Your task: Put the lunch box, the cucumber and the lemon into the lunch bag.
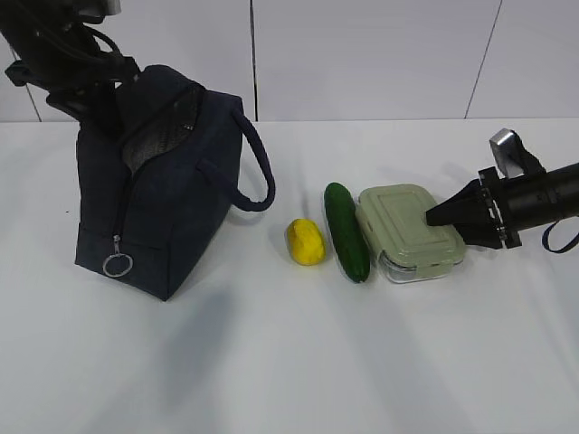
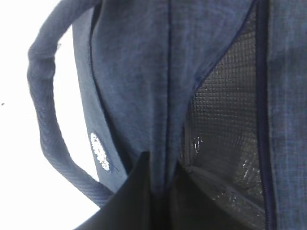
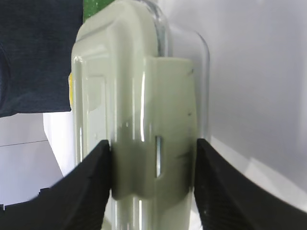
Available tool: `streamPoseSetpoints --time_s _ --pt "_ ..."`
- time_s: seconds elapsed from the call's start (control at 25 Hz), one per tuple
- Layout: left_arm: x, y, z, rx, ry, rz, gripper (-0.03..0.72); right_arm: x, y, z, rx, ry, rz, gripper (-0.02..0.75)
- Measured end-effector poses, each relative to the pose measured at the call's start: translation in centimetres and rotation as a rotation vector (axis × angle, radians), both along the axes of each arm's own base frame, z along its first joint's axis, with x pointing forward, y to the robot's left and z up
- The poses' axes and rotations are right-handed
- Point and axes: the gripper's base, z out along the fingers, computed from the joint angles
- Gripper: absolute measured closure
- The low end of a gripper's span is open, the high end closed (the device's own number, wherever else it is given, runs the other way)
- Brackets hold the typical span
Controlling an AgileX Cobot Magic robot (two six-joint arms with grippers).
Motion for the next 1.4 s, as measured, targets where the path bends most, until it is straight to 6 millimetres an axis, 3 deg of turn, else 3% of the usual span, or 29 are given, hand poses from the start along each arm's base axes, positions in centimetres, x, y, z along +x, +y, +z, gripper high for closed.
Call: streamPoseSetpoints --time_s 0.64,1.32,1.36,1.4 --pt "0.0 0.1 0.0 0.013 -0.003 -0.001 0.685 0.3 0.0 0.1 0.018 0.02 -0.051 0.345" --pt "0.0 0.2 -0.1 0.028 -0.006 -0.002 0.685 0.9 -0.4 2.3 -0.038 -0.038 -0.14 0.346" --pt "0.3 1.3 -0.1 0.034 -0.007 0.023 0.685 0.9 -0.4 2.5 -0.039 -0.041 -0.141 0.346" --pt "0.3 1.1 -0.1 0.038 -0.008 0.017 0.685 1.0 -0.4 2.7 -0.035 -0.044 -0.145 0.346"
